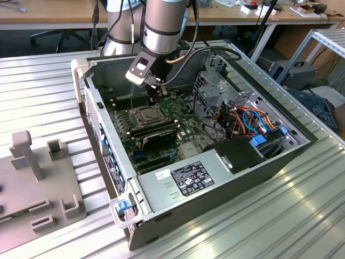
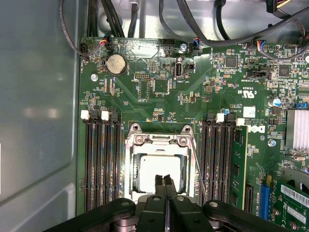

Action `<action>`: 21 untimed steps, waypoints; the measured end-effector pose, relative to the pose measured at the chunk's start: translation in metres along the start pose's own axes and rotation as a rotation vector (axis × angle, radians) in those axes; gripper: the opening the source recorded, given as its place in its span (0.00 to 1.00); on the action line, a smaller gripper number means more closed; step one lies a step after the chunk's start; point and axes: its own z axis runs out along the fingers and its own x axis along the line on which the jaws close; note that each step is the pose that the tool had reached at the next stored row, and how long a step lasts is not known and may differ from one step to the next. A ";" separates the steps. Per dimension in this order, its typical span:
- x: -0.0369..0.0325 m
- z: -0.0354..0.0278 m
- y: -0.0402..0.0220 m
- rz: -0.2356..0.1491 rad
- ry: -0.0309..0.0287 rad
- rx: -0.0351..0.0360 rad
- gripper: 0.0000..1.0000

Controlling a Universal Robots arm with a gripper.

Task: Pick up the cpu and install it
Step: 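Install the first cpu locking lever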

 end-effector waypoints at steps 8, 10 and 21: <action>0.0000 0.0000 0.0000 -0.096 0.0020 -0.0001 0.11; 0.0000 0.0000 0.0000 -0.132 0.0027 0.0000 0.11; 0.0000 0.0004 0.0000 -0.331 0.0068 -0.0002 0.11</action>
